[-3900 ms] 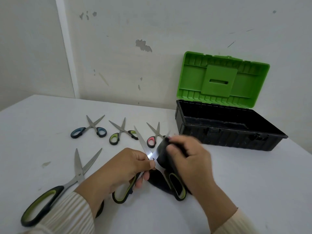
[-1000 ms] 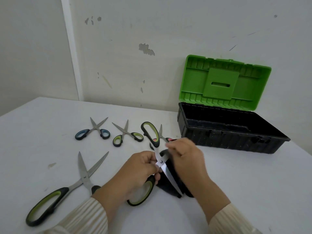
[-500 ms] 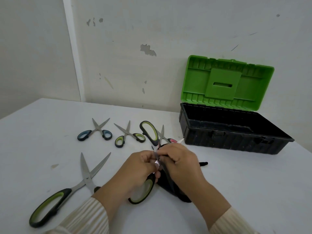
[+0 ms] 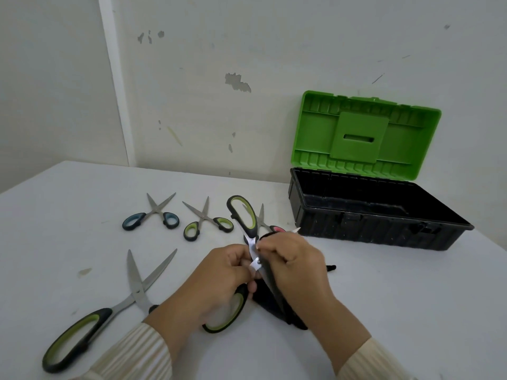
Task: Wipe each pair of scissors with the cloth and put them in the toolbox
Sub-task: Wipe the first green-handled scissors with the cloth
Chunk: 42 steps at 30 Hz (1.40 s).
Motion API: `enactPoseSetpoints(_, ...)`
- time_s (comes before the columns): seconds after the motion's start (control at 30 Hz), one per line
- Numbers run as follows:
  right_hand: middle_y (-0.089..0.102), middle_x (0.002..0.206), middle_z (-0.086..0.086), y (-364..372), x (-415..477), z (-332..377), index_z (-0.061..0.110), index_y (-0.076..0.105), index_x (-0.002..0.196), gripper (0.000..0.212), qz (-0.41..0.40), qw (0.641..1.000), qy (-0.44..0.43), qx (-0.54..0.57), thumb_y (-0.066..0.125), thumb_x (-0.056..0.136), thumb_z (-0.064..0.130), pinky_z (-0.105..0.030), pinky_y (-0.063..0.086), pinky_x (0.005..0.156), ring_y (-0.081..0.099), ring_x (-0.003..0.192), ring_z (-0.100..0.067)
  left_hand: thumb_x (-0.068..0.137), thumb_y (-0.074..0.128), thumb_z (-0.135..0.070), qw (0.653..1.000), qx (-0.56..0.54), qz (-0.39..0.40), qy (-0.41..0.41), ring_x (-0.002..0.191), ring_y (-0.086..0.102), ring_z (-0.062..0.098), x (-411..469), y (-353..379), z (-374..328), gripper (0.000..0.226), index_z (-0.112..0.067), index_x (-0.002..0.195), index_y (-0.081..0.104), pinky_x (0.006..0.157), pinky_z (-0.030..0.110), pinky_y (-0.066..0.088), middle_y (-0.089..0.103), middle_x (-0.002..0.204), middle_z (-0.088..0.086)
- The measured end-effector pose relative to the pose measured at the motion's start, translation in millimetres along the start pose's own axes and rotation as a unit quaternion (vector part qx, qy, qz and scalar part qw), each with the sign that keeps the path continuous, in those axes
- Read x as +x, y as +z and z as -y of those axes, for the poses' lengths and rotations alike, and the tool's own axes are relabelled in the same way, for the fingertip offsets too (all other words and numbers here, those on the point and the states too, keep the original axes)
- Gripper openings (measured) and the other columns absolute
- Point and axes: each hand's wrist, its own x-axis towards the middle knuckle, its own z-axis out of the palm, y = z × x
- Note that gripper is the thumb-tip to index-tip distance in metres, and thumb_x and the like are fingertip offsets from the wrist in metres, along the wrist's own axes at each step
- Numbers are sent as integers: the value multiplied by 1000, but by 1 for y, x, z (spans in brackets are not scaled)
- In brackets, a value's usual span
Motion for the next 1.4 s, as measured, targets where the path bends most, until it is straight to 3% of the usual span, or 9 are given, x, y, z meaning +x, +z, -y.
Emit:
enactPoseSetpoints(0.13,67,85,14,-27,15,-33,29,72,81,21,-100,980,164,48,66,79,9,-5,42,78,61,87,-4,85,51,9,999,-2,38,-2,55,57,17,-4,-3,-5,16,4,84,66,66,28,51,63,62,9)
enactPoseSetpoints(0.23,68,88,16,-48,14,-40,35,68,77,26,-171,945,236,150,65,80,10,-20,47,84,62,91,-6,86,50,6,1000,-12,2,-6,59,58,21,-2,-6,-7,31,-12,67,67,72,33,53,64,58,10)
enactPoseSetpoints(0.47,65,80,16,-13,1,12,39,62,72,28,125,981,105,102,68,78,12,-8,43,74,59,83,1,85,49,10,994,-77,-76,10,57,55,26,2,-2,-3,19,3,88,66,64,36,48,60,62,17)
enactPoseSetpoints(0.77,63,75,21,-18,4,-5,33,66,73,6,130,990,16,-48,63,77,37,-16,41,79,57,81,-1,86,51,5,941,-198,-273,28,58,57,24,6,-29,-18,16,-5,75,58,66,35,50,62,58,9)
enactPoseSetpoints(0.9,60,83,18,0,-5,14,34,66,93,50,147,987,-1,-66,38,76,72,-23,36,81,48,83,0,89,51,4,910,-315,-269,30,49,61,15,3,-27,-22,18,-8,78,59,65,37,53,65,55,4)
enactPoseSetpoints(0.97,59,90,16,8,-10,26,40,58,109,39,175,981,82,20,46,80,62,-18,39,75,48,77,2,90,50,5,904,-351,-244,27,52,62,14,2,-16,-23,21,-9,75,56,64,36,51,66,57,3)
enactPoseSetpoints(1.1,58,71,6,8,-8,25,44,63,82,27,183,939,210,204,60,85,17,-19,43,54,49,55,-2,89,53,5,905,-369,-211,21,66,60,18,3,-1,-22,17,-8,77,55,65,30,49,69,68,7)
enactPoseSetpoints(1.3,60,55,8,-21,0,11,21,69,86,17,192,913,267,241,58,86,7,-17,39,43,47,43,-3,90,61,-20,848,-467,-251,-13,71,59,19,10,-34,-18,10,-10,89,59,68,33,54,60,79,7)
enactPoseSetpoints(1.4,59,62,1,-27,2,6,21,70,84,17,181,911,277,244,58,86,9,-20,40,43,46,45,-8,90,59,-9,880,-415,-230,-25,66,59,18,8,-39,-15,11,-9,101,61,54,27,59,63,78,8)
